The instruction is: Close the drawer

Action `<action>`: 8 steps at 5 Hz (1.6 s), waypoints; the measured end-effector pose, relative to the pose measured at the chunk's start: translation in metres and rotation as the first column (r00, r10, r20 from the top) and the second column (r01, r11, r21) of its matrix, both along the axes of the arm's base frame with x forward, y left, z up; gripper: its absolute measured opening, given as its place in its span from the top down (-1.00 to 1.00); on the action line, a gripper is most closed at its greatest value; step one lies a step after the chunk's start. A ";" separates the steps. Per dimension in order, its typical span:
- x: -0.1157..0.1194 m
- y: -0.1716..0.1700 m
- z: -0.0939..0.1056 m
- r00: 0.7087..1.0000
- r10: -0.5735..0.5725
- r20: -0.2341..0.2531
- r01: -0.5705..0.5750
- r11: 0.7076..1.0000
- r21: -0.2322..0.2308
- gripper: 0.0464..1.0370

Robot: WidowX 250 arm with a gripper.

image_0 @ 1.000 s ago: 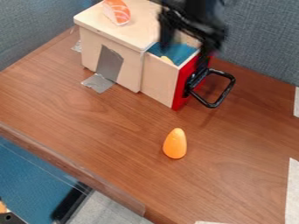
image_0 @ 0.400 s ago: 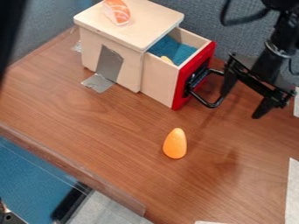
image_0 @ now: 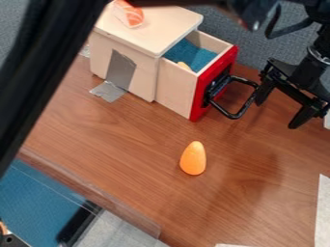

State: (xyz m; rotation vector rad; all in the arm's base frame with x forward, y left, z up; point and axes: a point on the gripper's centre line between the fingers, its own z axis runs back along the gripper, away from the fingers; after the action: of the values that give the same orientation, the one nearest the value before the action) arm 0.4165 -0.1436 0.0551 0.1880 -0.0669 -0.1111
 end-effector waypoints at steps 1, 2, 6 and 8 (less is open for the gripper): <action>0.013 0.008 -0.002 1.000 0.016 0.005 -0.016 1.000 0.026 -0.93; 0.019 0.015 -0.003 0.999 0.031 0.017 -0.032 0.998 0.049 -0.93; 0.032 0.043 -0.031 0.999 0.048 -0.016 -0.045 0.989 0.138 -0.81; 0.032 0.055 -0.040 0.999 0.043 -0.015 -0.040 0.986 0.159 0.37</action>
State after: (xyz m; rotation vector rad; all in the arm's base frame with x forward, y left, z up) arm 0.4485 -0.0890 0.0156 0.3472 -0.0355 -0.0770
